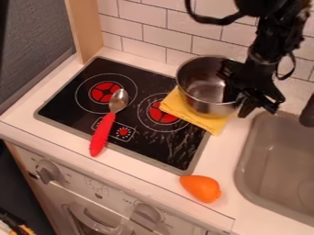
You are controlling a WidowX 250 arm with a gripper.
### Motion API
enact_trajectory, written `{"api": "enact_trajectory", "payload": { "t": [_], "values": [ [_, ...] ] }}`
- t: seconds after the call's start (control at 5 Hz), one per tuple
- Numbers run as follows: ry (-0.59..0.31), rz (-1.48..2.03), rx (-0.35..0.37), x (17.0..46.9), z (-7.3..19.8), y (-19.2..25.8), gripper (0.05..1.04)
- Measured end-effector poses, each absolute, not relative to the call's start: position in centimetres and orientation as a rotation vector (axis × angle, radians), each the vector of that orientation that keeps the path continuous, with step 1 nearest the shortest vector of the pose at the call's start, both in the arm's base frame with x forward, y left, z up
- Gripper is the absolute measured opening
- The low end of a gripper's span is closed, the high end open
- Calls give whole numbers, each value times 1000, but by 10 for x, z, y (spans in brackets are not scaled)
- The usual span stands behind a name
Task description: Move the silver basket to the right side of the sink
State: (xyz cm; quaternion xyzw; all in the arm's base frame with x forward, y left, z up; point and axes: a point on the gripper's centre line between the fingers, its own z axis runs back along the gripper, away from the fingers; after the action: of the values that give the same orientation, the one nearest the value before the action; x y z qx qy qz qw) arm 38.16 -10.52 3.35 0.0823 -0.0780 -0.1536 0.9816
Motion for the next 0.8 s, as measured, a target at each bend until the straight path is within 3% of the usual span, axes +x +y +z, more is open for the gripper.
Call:
{"api": "enact_trajectory", "payload": {
  "t": [0.2, 0.4, 0.8],
  "values": [
    [-223, -275, 86, 384, 29, -109, 891],
    [-246, -253, 51, 386, 27, -113, 1021],
    [-240, -189, 5, 385, 27, -115, 1008]
  ]
}}
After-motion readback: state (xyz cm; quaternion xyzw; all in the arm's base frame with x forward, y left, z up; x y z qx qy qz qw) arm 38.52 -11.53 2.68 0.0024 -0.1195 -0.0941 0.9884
